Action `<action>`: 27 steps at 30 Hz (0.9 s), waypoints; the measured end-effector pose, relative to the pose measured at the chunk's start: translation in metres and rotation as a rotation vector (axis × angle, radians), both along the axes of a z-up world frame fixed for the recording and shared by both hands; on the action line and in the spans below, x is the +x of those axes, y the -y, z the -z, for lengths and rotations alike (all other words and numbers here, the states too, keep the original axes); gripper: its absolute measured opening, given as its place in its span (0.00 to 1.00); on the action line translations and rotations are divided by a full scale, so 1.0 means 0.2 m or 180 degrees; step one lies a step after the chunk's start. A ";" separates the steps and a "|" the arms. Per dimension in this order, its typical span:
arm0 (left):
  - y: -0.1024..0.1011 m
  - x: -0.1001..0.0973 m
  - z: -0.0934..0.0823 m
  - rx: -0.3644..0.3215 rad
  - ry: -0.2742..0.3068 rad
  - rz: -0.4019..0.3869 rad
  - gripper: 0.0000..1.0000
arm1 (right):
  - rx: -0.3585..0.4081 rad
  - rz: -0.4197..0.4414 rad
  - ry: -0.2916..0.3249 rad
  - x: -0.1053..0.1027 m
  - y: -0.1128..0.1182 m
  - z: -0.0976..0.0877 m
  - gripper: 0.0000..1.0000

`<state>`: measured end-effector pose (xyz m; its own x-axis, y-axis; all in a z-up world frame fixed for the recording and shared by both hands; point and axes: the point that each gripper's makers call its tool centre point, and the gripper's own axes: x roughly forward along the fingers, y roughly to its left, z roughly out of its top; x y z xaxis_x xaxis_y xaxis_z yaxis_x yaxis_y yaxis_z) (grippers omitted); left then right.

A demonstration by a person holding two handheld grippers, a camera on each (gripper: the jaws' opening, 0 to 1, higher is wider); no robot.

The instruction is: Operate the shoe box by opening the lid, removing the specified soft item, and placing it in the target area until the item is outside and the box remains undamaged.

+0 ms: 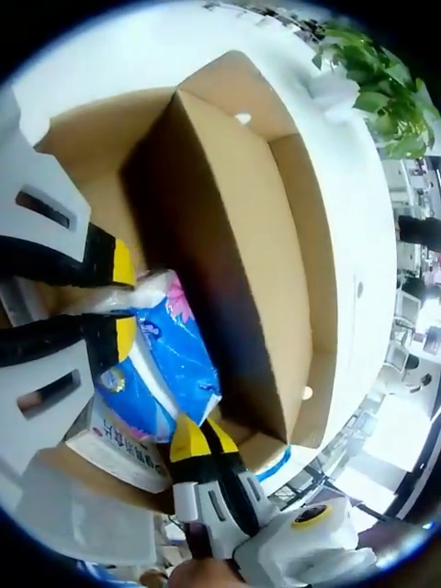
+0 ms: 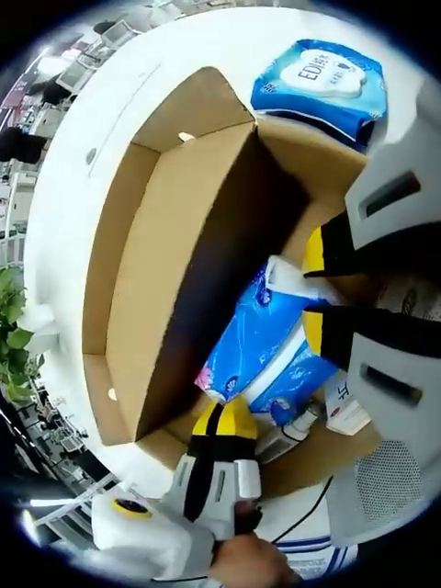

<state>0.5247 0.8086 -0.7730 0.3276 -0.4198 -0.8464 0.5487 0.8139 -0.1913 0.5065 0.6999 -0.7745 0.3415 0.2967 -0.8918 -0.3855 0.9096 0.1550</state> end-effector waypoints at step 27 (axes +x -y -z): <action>0.01 -0.02 -0.19 -0.0068 0.0124 0.0101 0.00 | 0.0185 -0.0029 0.0251 0.01 -0.01 -0.18 0.00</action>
<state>0.5216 0.8067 -0.7347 0.3465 -0.4483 -0.8240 0.5814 0.7920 -0.1864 0.5095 0.7024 -0.7395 0.4069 0.3507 -0.8434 -0.4068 0.8963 0.1764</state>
